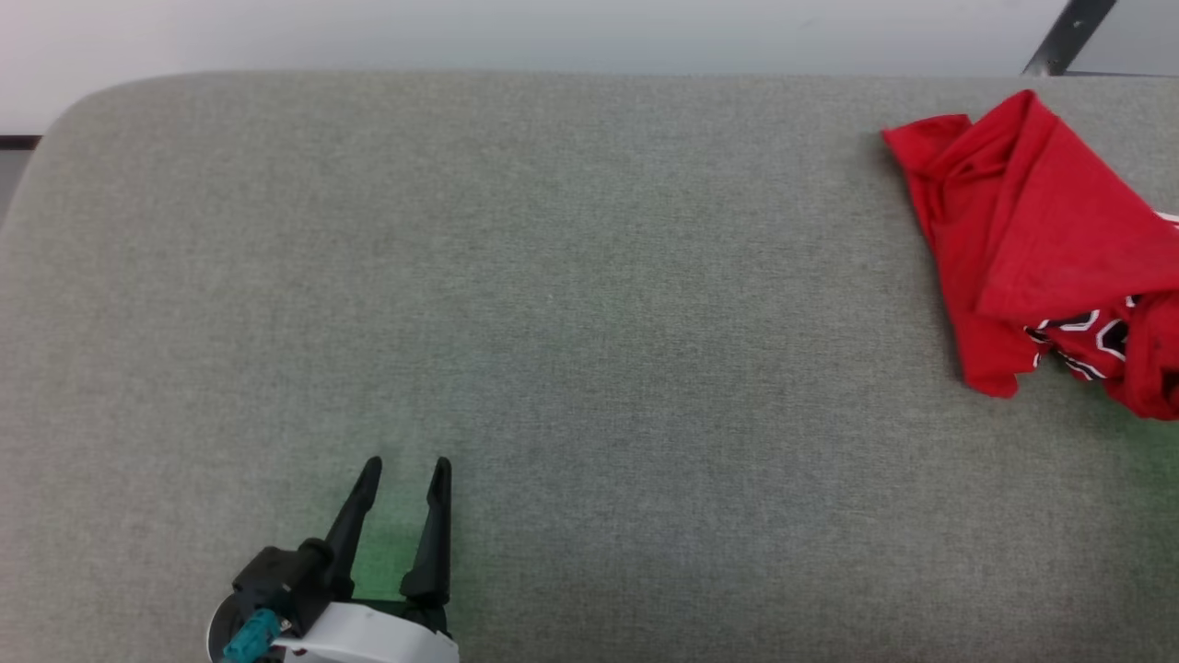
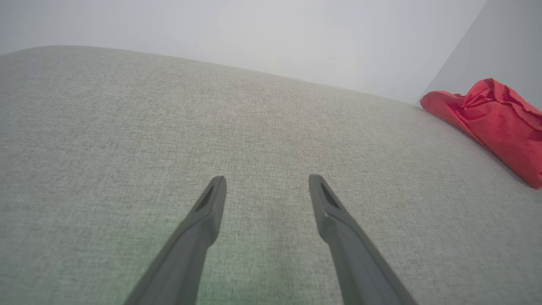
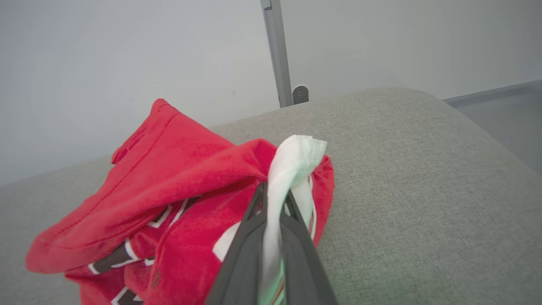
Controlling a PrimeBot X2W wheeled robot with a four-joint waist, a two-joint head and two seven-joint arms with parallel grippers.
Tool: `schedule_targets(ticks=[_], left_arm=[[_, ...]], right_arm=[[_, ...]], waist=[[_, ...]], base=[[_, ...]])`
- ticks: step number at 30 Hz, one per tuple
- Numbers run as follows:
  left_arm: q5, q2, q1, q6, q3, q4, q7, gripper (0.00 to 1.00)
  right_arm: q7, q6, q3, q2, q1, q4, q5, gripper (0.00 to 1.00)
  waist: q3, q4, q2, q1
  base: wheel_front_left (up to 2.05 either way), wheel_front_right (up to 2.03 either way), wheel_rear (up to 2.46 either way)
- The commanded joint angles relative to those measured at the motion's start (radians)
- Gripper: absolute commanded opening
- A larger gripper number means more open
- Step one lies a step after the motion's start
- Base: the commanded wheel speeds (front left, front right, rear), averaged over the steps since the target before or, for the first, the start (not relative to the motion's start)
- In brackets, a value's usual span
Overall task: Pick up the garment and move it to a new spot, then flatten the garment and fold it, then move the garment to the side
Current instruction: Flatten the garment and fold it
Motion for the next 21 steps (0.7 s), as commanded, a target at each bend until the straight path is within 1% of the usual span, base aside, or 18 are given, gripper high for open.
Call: schedule_targets(ticks=[1, 5, 10, 13, 14, 16, 17, 19, 20, 21], left_arm=[[0.008, 0.005, -0.009, -0.002, 0.002, -0.002, 0.0, 1.0], [0.012, 0.012, -0.011, -0.002, -0.002, -0.003, 0.0, 1.0], [0.013, 0.015, -0.015, -0.003, -0.008, -0.005, 0.0, 1.0], [0.011, 0.019, -0.017, -0.003, -0.016, -0.006, 0.0, 1.0], [0.01, 0.02, -0.02, -0.003, -0.016, -0.006, 0.0, 1.0], [0.009, 0.021, -0.022, -0.002, -0.018, -0.007, 0.0, 1.0], [0.009, 0.022, -0.023, -0.002, -0.019, -0.007, 0.0, 1.0], [0.01, 0.025, -0.026, -0.002, -0.02, -0.006, 0.0, 1.0], [0.01, 0.026, -0.028, -0.003, -0.022, -0.005, 0.0, 1.0], [0.011, 0.027, -0.029, -0.002, -0.023, -0.004, 0.0, 1.0]], right_arm=[[-0.012, -0.001, -0.021, 0.014, 0.007, 0.004, -0.008, 0.0], [-0.034, -0.001, -0.08, 0.044, 0.001, 0.034, -0.031, 0.0], [-0.067, -0.001, -0.143, 0.071, -0.013, 0.112, -0.091, 0.0], [-0.084, -0.001, -0.162, 0.084, -0.032, 0.153, -0.119, 0.14], [-0.09, -0.001, -0.17, 0.086, -0.039, 0.166, -0.13, 0.17], [-0.099, -0.001, -0.184, 0.089, -0.049, 0.193, -0.149, 0.08], [-0.105, -0.001, -0.191, 0.084, -0.055, 0.204, -0.163, 0.07], [-0.116, -0.001, -0.208, 0.085, -0.071, 0.226, -0.187, 0.15], [-0.119, -0.001, -0.214, 0.086, -0.077, 0.239, -0.196, 0.24], [-0.123, -0.001, -0.221, 0.088, -0.084, 0.251, -0.204, 0.37]], waist=[[0.005, -0.008, 0.0, 0.0], [0.01, -0.014, 0.0, 0.0], [0.02, -0.02, 0.0, 0.0], [0.027, -0.023, 0.0, 0.0], [0.03, -0.024, 0.0, 0.0], [0.035, -0.027, 0.0, 0.0], [0.036, -0.028, 0.0, 0.0], [0.038, -0.032, 0.0, 0.0], [0.038, -0.034, 0.0, 0.0], [0.037, -0.037, 0.0, 0.0]], base=[[0.0, 0.0, 0.0], [0.0, 0.0, 0.0], [0.0, 0.0, 0.0], [0.0, 0.0, 0.0], [0.0, 0.0, 0.0], [0.0, 0.0, 0.0], [0.0, 0.0, 0.0], [0.0, 0.0, 0.0], [0.0, 0.0, 0.0], [0.0, 0.0, 0.0]])
